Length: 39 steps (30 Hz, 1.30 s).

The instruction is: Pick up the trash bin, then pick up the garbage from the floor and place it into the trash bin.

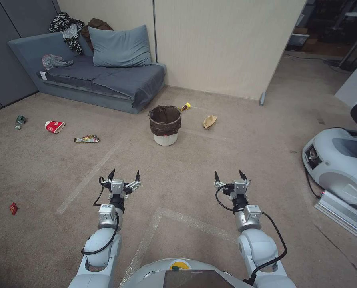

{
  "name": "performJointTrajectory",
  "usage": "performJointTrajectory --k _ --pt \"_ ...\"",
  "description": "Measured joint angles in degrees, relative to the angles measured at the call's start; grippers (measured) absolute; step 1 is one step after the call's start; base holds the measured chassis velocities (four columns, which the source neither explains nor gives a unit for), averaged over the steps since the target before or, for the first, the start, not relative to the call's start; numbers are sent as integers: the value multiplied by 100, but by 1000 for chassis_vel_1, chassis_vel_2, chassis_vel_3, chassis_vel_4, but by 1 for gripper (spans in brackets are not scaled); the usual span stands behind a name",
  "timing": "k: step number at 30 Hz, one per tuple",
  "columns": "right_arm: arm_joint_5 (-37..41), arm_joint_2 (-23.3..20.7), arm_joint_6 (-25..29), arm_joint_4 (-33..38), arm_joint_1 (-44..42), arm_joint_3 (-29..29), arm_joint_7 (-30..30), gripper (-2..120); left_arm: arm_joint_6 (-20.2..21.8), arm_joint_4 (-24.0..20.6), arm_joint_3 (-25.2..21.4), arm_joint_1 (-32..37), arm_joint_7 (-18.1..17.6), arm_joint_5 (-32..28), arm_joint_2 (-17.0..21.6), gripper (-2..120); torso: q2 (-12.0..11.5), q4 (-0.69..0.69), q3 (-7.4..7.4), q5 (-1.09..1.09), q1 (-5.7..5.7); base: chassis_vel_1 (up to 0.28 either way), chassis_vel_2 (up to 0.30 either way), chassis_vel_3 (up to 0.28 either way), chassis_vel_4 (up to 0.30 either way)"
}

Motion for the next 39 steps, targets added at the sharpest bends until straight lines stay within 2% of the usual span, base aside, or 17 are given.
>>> performJointTrajectory --k 15,17,20,21,22,23,25,26,28,39 --pt "-26 13 15 15 -21 1 19 100 24 -15 5 9 -10 2 3 100 0 1 0 0 0 0 0 0 0" --pt "-116 60 88 87 -94 5 90 100 107 -94 26 35 -50 11 20 100 -1 2 0 0 0 0 0 0 0" --pt "-825 485 775 754 -737 41 670 100 710 -749 179 259 -367 89 156 100 0 -3 0 -1 0 0 0 0 0" --pt "-825 485 775 754 -737 41 670 100 710 -749 179 259 -367 89 156 100 0 -3 0 -1 0 0 0 0 0" --pt "-972 585 969 904 -892 54 811 100 1021 -1084 269 375 -528 129 224 100 1 -5 -1 -6 0 0 0 0 0" --pt "-961 620 1102 905 -928 47 817 100 1183 -1247 325 439 -614 146 260 100 1 -1 -2 3 0 0 0 0 0" --pt "-936 630 1172 883 -942 43 799 100 1260 -1290 361 475 -649 147 276 100 1 -1 -1 3 0 0 0 0 0" --pt "-884 635 1214 865 -947 42 766 100 1299 -1303 394 503 -667 147 280 100 1 2 -1 -5 0 0 0 0 0" --pt "-813 636 1265 846 -938 42 710 100 1311 -1312 395 512 -680 151 286 100 1 1 -1 1 0 0 0 0 0" --pt "-717 629 1575 644 -817 86 560 100 1307 -1280 404 545 -681 200 264 100 1 0 0 0 0 0 0 0 0"
